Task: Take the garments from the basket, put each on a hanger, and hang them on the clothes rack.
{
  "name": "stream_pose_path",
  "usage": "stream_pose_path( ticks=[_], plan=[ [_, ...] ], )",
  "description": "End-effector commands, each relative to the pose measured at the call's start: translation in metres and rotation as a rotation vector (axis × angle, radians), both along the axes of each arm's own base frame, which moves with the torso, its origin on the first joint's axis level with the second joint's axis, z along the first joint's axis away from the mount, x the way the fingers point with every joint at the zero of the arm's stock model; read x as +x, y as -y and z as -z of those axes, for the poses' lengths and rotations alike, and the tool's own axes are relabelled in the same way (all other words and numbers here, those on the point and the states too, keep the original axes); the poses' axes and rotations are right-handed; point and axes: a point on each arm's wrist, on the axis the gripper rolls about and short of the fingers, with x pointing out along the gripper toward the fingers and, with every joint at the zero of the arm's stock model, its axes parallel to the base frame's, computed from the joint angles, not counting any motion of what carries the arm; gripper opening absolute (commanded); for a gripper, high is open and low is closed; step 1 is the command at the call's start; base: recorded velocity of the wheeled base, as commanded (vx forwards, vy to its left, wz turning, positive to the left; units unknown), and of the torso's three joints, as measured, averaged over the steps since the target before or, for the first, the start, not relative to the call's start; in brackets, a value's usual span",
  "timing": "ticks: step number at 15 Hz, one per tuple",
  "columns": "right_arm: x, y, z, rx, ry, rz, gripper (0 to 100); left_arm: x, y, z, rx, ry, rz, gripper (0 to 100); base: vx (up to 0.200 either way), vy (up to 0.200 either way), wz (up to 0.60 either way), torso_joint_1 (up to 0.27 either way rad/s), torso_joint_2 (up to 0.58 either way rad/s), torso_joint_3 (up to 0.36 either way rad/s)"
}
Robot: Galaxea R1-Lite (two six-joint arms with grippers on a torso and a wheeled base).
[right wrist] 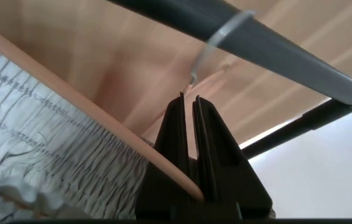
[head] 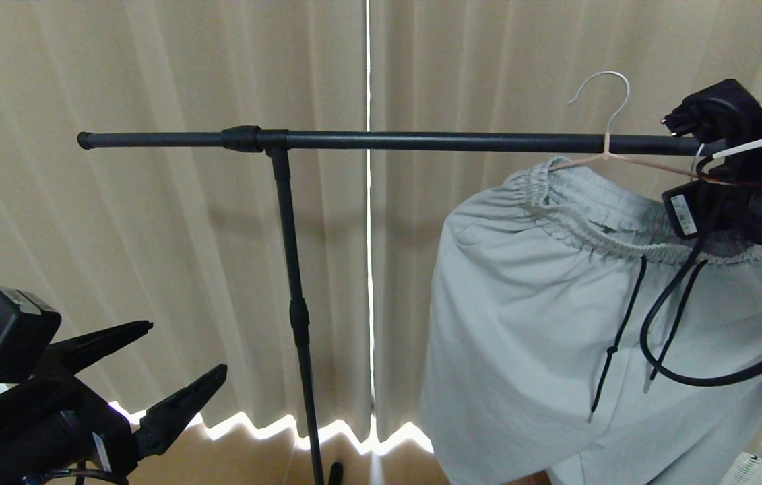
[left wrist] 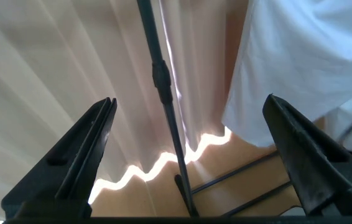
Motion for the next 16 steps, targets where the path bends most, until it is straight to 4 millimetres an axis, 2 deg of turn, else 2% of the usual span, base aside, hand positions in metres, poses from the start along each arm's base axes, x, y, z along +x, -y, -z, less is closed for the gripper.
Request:
stream_pose_path(
  ticks=[1, 8, 13, 16],
  plan=[
    [0.022, -0.006, 0.015, -0.027, -0.047, 0.03, 0, 0.0, 0.0, 0.0, -0.001, 0.001, -0.001, 100, 0.0, 0.0, 0.0, 0.0, 0.0, 0.0],
    [0.036, -0.024, 0.034, -0.071, -0.104, 0.035, 0, 0.0, 0.0, 0.0, 0.002, -0.001, -0.001, 100, 0.0, 0.0, 0.0, 0.0, 0.0, 0.0],
    [0.033, -0.033, 0.036, -0.073, -0.108, 0.005, 0, 0.0, 0.0, 0.0, 0.0, -0.002, -0.001, 100, 0.0, 0.0, 0.0, 0.0, 0.0, 0.0],
    [0.028, -0.046, 0.038, -0.08, -0.114, -0.037, 0, 0.0, 0.0, 0.0, 0.0, 0.0, -0.001, 100, 0.0, 0.0, 0.0, 0.0, 0.0, 0.0]
  ],
)
